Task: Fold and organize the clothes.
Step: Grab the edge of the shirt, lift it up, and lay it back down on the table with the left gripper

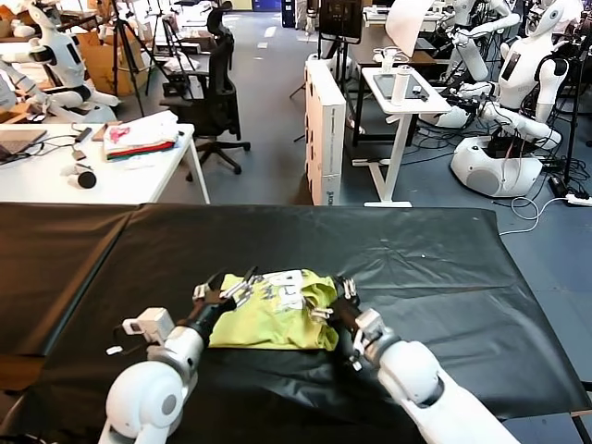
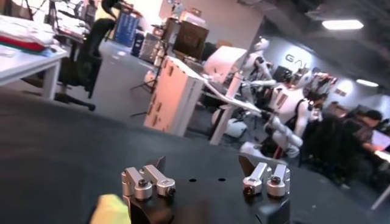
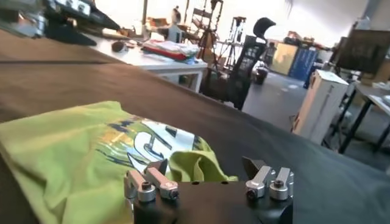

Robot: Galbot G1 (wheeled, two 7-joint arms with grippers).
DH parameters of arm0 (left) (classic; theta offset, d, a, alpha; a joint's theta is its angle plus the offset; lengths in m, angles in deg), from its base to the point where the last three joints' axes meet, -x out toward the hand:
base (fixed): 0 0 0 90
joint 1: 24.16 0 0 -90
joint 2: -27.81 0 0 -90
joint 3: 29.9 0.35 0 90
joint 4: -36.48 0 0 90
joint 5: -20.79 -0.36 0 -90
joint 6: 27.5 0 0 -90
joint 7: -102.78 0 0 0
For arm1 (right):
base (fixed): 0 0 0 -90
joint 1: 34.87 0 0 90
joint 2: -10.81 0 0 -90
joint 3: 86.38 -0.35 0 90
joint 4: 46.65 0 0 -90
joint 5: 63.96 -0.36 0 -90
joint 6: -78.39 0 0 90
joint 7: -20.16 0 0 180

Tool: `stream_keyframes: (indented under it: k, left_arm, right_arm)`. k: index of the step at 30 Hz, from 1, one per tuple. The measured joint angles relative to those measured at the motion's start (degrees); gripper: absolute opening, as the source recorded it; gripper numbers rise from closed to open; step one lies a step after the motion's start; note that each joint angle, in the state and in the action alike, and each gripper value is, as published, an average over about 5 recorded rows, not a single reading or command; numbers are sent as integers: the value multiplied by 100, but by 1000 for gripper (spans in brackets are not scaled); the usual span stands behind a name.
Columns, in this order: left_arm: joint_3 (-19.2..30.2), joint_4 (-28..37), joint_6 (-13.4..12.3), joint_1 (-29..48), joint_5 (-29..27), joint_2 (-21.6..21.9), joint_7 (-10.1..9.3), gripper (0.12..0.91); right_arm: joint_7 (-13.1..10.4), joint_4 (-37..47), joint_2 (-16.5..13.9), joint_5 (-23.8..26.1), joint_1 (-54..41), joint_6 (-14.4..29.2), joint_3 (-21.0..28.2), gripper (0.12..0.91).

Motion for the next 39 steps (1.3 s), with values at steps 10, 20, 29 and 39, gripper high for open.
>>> stream_keyframes:
  k: [10,20,29,39]
  left_arm:
    - [-35,-83,-21,-223,-135,-89,-5,907]
    - [-53,3,-160,-297,-218,-54,0,907]
    - [-159,180,-339,-298,-220,59,21,907]
    - [-125,183,-343,-319,-251,26,22,907]
  right_arm:
    - [-120,116,27,-65,106,58,-225,907]
    - [-517,-230,6,-528,781,243,-1087,907]
    - [-328,-651,18,-772,1465,562,-1759,907]
    - [78,-348,-84,-346,907,474,-998,907]
